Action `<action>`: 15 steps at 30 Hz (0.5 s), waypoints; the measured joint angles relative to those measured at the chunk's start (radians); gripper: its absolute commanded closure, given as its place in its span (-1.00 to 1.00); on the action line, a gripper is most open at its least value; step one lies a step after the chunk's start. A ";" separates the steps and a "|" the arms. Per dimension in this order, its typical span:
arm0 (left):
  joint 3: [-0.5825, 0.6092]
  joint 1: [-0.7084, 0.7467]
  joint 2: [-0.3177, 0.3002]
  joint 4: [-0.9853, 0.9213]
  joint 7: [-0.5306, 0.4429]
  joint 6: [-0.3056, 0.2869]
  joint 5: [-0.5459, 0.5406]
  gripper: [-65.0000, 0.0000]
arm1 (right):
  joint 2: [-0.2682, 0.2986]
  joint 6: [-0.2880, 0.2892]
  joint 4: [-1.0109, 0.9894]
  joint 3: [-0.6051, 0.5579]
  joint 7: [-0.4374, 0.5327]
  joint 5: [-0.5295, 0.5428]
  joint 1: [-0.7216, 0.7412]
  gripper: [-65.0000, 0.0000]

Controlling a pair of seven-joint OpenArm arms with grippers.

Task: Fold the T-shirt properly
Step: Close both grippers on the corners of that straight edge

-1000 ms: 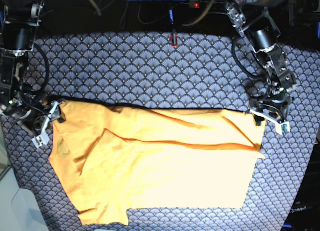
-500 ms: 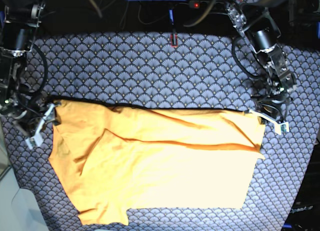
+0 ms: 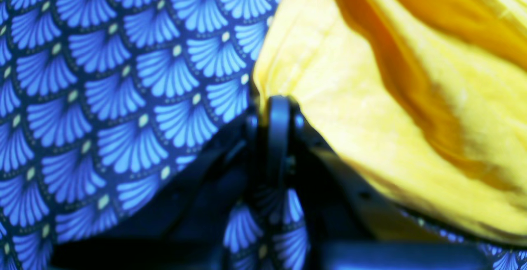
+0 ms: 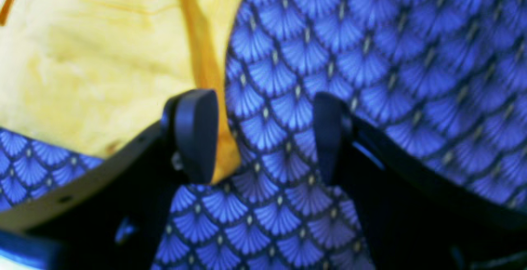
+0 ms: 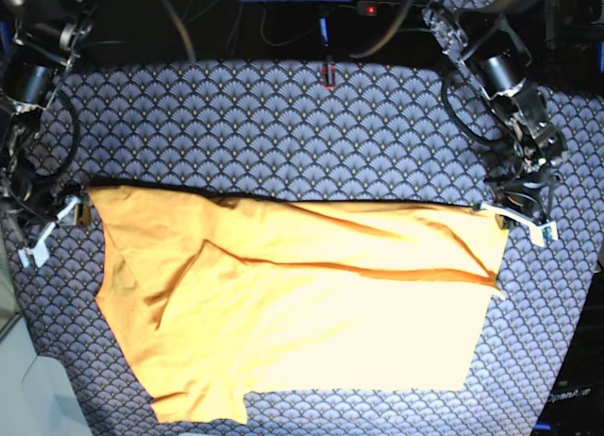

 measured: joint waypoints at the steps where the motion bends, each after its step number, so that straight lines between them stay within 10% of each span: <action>1: 0.000 0.000 0.000 0.000 0.000 0.000 0.000 1.00 | -0.008 0.000 -0.003 0.020 -0.013 -0.001 -0.002 -0.14; 15: 0.000 0.000 0.000 0.000 0.000 0.000 0.004 1.00 | -0.069 0.000 0.036 0.037 -0.113 -0.002 -0.010 -0.14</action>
